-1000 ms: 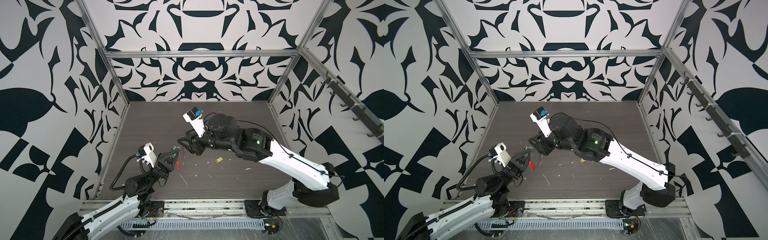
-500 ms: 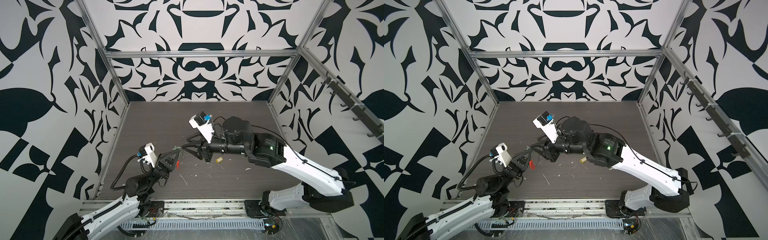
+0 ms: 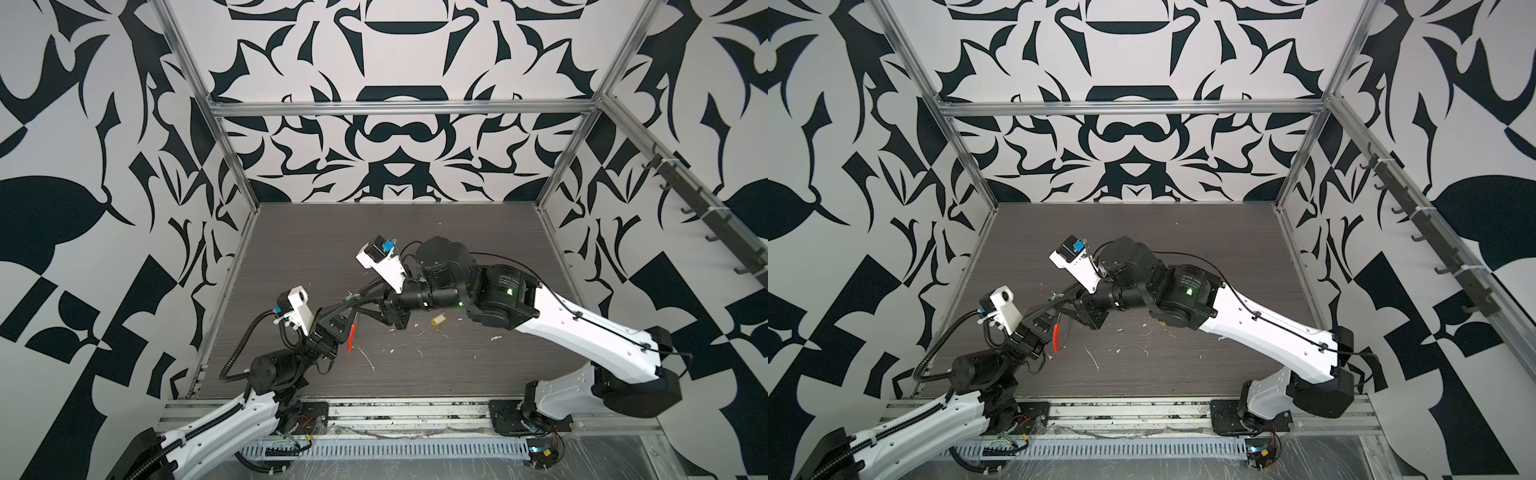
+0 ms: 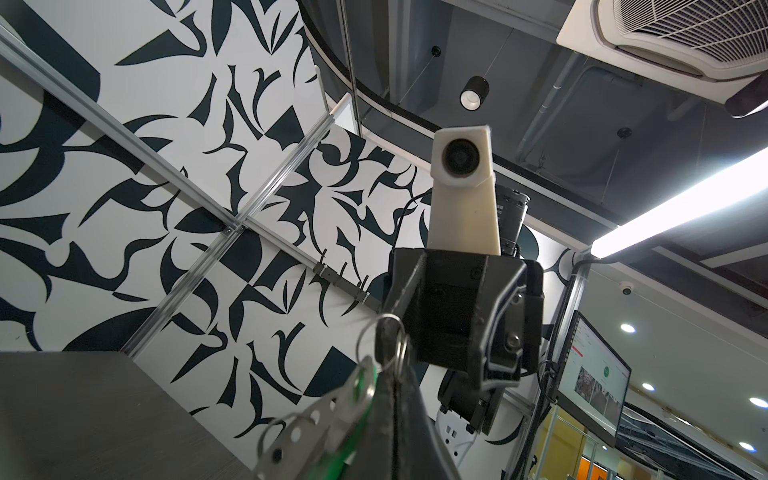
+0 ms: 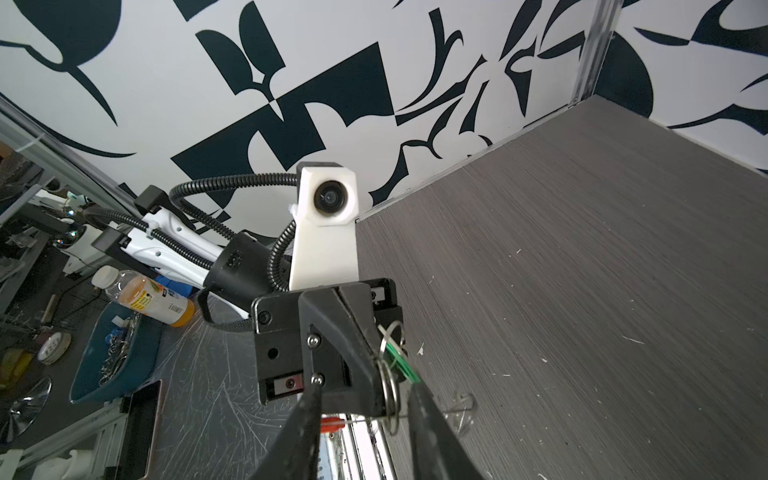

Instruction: Remove the keys from the keyring

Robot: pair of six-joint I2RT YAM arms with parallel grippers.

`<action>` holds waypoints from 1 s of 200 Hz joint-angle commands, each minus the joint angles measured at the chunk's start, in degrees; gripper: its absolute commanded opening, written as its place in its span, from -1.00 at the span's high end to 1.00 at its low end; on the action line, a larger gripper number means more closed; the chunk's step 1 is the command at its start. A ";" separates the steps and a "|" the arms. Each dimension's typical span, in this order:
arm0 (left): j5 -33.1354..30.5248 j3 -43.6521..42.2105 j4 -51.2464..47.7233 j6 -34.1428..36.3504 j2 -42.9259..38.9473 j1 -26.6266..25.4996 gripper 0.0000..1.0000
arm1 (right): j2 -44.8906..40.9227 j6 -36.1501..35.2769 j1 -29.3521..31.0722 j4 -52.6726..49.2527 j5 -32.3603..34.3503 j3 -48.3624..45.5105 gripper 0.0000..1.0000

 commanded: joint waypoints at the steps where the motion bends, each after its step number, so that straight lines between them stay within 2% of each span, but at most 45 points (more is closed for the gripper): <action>1: -0.45 0.02 1.98 0.25 -0.96 0.21 1.00 | -0.30 -0.16 0.15 1.65 -1.71 1.18 0.41; 47: -0.81 -0.08 1.03 0.46 -2.11 0.21 1.00 | 0.02 0.07 0.17 1.64 -2.45 1.17 0.54; 66: -0.76 0.01 0.34 0.47 -2.42 0.24 1.00 | 0.15 0.20 0.21 1.79 -2.09 1.25 0.69; 89: -0.77 0.13 -0.10 0.21 -2.56 0.23 1.00 | -0.38 0.17 0.16 2.18 -0.76 0.89 1.00; 101: -1.42 0.19 -0.79 -0.20 -2.64 0.19 1.00 | -1.21 0.05 0.23 2.26 0.68 0.41 1.00; 133: -3.11 0.17 -3.73 -0.89 -4.31 0.22 0.45 | -5.24 -0.17 -0.33 2.20 4.40 -2.92 1.00; 144: -3.37 0.41 -5.83 -0.86 -5.39 0.17 0.32 | -7.04 -0.36 -0.55 2.14 5.09 -4.53 1.00; 177: -2.88 2.63 -15.86 -0.01 -9.60 0.24 0.14 | -11.34 -1.13 -1.04 1.17 6.71 -8.37 1.00; 200: -1.74 7.83 -32.51 2.52 -13.18 0.18 0.09 | -13.49 -2.91 -1.57 -0.52 6.49 -10.05 1.00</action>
